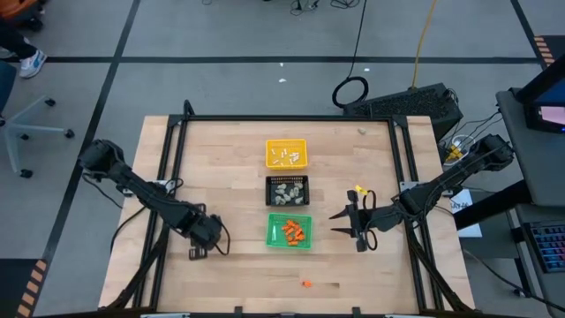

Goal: Sort Halloween decoration
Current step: Put the white bone toy into the yellow basket

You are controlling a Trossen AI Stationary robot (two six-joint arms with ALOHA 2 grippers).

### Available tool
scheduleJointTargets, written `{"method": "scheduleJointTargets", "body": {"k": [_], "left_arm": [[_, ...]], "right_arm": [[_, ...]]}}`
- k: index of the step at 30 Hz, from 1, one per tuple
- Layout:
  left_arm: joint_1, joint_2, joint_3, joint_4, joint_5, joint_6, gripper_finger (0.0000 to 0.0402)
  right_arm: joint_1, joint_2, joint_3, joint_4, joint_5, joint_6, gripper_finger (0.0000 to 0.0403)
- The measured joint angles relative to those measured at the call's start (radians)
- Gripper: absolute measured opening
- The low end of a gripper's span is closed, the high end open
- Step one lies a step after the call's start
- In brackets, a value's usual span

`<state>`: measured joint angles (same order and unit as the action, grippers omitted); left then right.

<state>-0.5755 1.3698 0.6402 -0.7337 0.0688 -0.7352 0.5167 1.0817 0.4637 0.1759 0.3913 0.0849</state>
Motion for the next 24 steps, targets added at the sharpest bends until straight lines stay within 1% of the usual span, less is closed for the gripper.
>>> {"method": "scheduleJointTargets", "body": {"k": [5, 12, 14, 18, 24], "left_arm": [[0.0, -0.024, 0.036, -0.054, -0.009, -0.031, 0.0096], [0.001, -0.071, 0.039, -0.151, -0.081, -0.034, 0.0096], [0.005, -0.07, 0.034, -0.135, -0.104, -0.015, 0.0096], [0.021, -0.069, -0.017, -0.077, -0.104, -0.009, 0.0096], [0.021, -0.069, -0.056, -0.053, -0.097, -0.009, 0.0096]], "right_arm": [[0.0, 0.0, 0.0, -0.013, 0.0, 0.0, 0.0134], [0.0, 0.0, 0.0, -0.025, 0.0, 0.0, 0.0134], [0.0, 0.0, 0.0, -0.026, 0.0, 0.0, 0.0134], [0.0, 0.0, 0.0, -0.027, 0.0, 0.0, 0.0134], [0.0, 0.0, 0.0, -0.031, 0.0, 0.0, 0.0134]]}}
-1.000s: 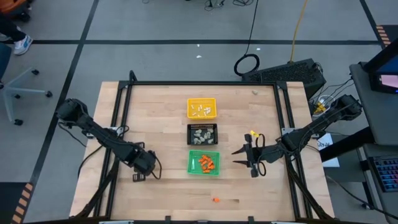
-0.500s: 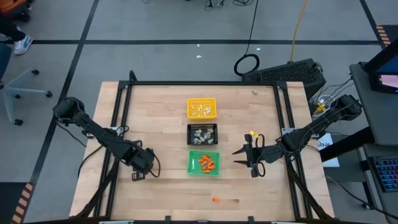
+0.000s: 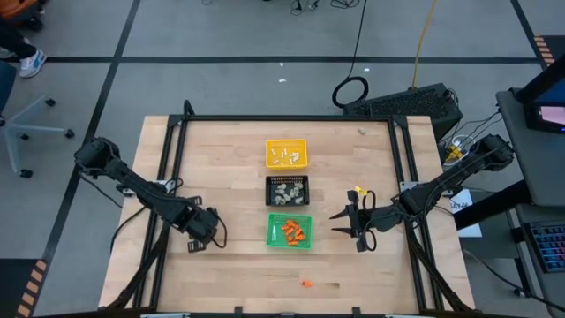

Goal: Sort Halloween decoration
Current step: Put the white bone toy into the yellow basket

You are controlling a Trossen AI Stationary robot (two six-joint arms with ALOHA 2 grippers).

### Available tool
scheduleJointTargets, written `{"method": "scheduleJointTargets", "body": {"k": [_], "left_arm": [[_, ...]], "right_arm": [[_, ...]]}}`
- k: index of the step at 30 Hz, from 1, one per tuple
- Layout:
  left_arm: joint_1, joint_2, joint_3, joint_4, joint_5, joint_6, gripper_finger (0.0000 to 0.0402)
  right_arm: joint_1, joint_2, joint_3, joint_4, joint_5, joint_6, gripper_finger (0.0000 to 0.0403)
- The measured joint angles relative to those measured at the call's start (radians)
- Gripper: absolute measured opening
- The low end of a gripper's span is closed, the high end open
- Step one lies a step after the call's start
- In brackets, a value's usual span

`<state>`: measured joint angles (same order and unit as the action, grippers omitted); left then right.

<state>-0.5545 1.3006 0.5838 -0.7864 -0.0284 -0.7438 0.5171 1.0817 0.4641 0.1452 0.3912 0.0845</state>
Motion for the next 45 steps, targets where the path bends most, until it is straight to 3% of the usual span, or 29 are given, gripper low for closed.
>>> {"method": "scheduleJointTargets", "body": {"k": [4, 15, 24, 45], "left_arm": [[-0.002, 0.0, -0.019, 0.051, 0.039, 0.028, 0.0096], [-0.003, 0.0, -0.03, 0.079, 0.014, 0.053, 0.009], [-0.003, 0.0, -0.03, 0.079, -0.026, 0.046, 0.0007], [-0.002, 0.002, -0.011, 0.126, -0.079, -0.008, 0.0002]], "right_arm": [[0.0, 0.0, 0.0, -0.001, 0.0, 0.0, 0.0134], [0.0, 0.0, 0.0, -0.008, 0.0, 0.0, 0.0134], [0.0, 0.0, 0.0, -0.007, 0.0, 0.0, 0.0134], [0.0, 0.0, 0.0, -0.007, 0.0, 0.004, 0.0134]]}}
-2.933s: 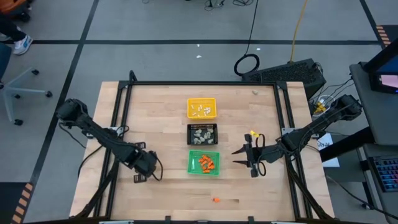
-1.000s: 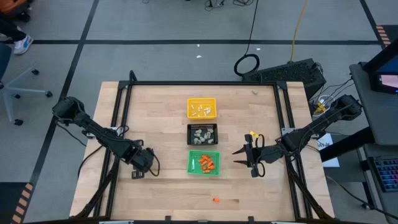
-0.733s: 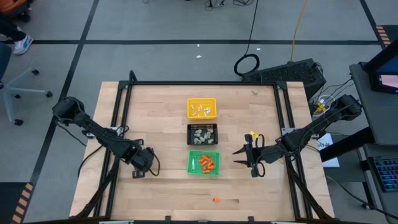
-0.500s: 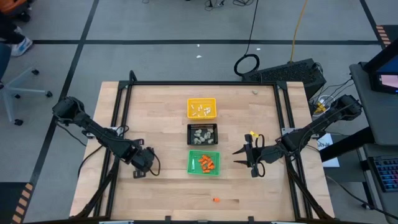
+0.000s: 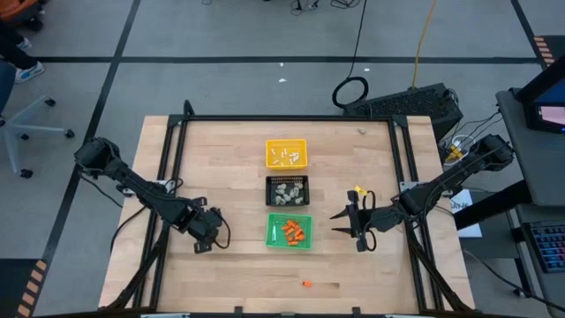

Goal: Sort Halloween decoration
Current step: Put the white bone toy into the yellow basket

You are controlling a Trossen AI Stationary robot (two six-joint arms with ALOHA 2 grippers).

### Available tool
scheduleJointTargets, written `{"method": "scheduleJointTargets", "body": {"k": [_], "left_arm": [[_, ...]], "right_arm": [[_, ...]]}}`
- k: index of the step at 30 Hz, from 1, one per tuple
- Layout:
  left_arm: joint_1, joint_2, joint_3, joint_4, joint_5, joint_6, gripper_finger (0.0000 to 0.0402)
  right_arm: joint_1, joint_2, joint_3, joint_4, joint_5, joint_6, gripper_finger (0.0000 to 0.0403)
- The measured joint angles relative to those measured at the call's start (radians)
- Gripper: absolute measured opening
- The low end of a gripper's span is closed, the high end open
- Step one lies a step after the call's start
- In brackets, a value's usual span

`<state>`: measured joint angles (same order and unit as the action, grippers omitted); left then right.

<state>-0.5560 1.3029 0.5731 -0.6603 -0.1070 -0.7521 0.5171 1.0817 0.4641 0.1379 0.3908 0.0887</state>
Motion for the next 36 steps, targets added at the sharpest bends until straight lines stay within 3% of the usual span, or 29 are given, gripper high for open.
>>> {"method": "scheduleJointTargets", "body": {"k": [15, 27, 31, 36], "left_arm": [[0.0, -0.002, 0.007, 0.002, -0.019, -0.047, 0.0001], [0.0, -0.08, 0.007, 0.113, -0.139, -0.079, 0.0001], [0.0, -0.112, 0.007, 0.177, -0.2, -0.074, 0.0001], [0.0, -0.141, 0.007, 0.292, -0.291, -0.025, 0.0001]], "right_arm": [[0.0, 0.0, 0.0, 0.004, 0.0, 0.0, 0.0134], [0.0, 0.016, 0.0, 0.061, 0.0, -0.04, 0.0134], [0.0, 0.09, 0.0, 0.167, 0.001, -0.161, 0.0134], [-0.022, 0.238, 0.0, 0.504, 0.029, -0.533, 0.0138]]}}
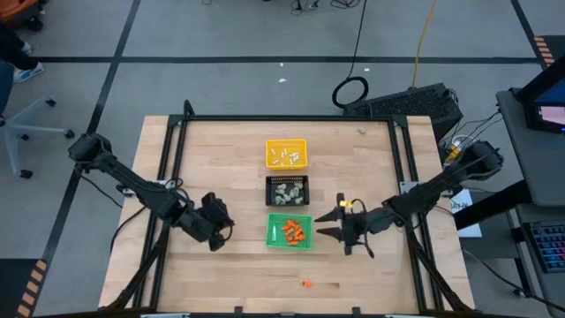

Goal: Sort Halloween decoration
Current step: Put the white bone toy into the yellow basket

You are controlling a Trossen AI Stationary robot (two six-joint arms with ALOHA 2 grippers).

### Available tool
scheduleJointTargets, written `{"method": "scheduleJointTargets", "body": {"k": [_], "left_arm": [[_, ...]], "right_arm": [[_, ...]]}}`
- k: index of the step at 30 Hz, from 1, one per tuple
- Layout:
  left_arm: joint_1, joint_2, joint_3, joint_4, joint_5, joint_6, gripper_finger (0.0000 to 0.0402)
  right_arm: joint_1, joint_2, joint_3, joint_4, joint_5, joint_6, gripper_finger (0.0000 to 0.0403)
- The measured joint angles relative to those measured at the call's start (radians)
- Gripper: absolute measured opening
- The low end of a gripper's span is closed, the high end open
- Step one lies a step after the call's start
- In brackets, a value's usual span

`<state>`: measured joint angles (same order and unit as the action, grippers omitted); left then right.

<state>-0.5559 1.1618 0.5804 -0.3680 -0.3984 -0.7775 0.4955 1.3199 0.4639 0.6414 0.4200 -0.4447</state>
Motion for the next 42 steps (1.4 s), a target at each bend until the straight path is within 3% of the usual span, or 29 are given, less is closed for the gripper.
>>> {"method": "scheduleJointTargets", "body": {"k": [3, 6, 15, 21, 24, 33, 42], "left_arm": [[0.0, -0.016, 0.0, 0.075, -0.059, 0.009, 0.0001], [0.0, -0.031, 0.0, 0.162, -0.108, 0.052, 0.0001], [0.012, -0.039, 0.0, 0.533, -0.197, 0.293, 0.0001], [0.02, -0.039, 0.001, 0.694, -0.197, 0.414, 0.0001], [0.02, -0.039, 0.001, 0.738, -0.197, 0.448, 0.0001], [0.02, -0.008, 0.001, 0.851, -0.187, 0.531, 0.0001], [0.027, 0.055, 0.001, 0.933, -0.181, 0.548, 0.0001]], "right_arm": [[-0.019, 0.09, 0.0, 0.212, -0.001, -0.188, 0.0147], [-0.047, 0.155, 0.022, 0.309, -0.001, -0.272, 0.0159], [-0.109, 0.37, 0.272, 0.309, 0.005, -0.467, 0.0196], [-0.141, 0.514, 0.48, 0.305, 0.012, -0.609, 0.0212], [-0.148, 0.568, 0.563, 0.323, 0.064, -0.684, 0.0223], [-0.15, 0.614, 0.688, 0.35, 0.131, -0.785, 0.0247], [-0.15, 0.614, 0.688, 0.334, 0.09, -0.854, 0.0216]]}}
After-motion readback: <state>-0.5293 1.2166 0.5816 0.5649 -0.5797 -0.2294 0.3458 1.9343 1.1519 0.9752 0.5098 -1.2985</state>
